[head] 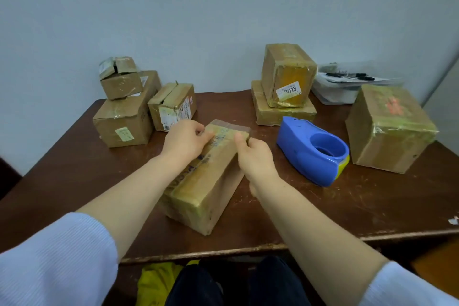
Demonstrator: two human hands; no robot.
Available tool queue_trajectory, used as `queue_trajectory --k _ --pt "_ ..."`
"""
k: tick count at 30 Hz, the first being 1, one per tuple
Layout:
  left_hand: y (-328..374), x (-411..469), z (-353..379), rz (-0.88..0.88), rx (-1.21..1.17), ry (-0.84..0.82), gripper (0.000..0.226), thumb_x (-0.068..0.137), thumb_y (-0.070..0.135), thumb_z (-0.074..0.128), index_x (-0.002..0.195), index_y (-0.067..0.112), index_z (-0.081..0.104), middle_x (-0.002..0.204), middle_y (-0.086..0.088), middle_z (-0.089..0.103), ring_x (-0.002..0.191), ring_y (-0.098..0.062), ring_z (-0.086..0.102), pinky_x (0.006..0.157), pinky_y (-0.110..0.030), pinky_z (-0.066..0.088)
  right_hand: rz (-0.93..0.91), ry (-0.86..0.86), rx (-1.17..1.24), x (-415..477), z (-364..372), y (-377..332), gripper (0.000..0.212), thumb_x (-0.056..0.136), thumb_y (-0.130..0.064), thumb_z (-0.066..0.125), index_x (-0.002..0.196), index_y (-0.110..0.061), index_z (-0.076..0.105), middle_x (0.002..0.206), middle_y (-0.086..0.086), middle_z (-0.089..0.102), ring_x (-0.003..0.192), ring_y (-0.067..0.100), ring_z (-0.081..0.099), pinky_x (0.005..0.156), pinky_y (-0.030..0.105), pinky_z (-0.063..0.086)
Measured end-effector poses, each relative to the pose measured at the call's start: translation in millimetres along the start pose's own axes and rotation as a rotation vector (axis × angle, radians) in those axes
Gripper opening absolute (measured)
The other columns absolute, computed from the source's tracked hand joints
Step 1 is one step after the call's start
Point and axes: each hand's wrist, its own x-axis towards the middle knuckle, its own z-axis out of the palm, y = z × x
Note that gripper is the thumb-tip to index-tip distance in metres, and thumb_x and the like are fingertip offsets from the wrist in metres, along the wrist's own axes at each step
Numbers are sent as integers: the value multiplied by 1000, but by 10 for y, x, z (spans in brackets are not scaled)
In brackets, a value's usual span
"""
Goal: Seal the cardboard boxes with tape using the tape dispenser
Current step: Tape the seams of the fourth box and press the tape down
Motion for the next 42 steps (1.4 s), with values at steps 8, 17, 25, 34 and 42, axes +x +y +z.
queue_trajectory --k 8,17,25,34,42 --pt "-48 89 -10 -174 -160 -190 39 88 50 56 76 13 58 75 -10 54 68 -23 54 64 -31 40 50 78 -131 237 143 72 51 102 -40 26 139 -8 42 143 10 40 134 27 31 107 41 28" --pt "106 20 101 -107 100 -53 53 91 60 40 65 15 48 65 1 45 68 -23 47 52 -33 28 58 -85 -255 422 -67 -120 66 89 -58 46 125 -4 54 125 11 58 113 28 55 93 38 45" --pt "-12 36 148 -182 -121 54 58 89 55 53 51 11 43 52 -2 44 54 -20 47 48 -32 27 -110 35 -530 519 -22 -23 47 99 -45 35 87 -7 59 87 7 61 88 28 58 70 34 43" --pt "13 55 109 -117 -62 85 63 92 56 45 50 11 34 50 -2 36 57 -27 43 50 -33 26 -134 19 -509 537 -13 -25 49 99 -49 32 79 -9 52 72 1 50 76 23 52 66 32 37" --pt "-163 -22 -28 10 142 288 48 101 37 36 65 9 51 67 -4 52 75 -33 58 57 -31 33 -250 116 -451 535 -361 45 37 102 -32 36 95 -10 65 95 7 63 95 24 58 77 27 41"
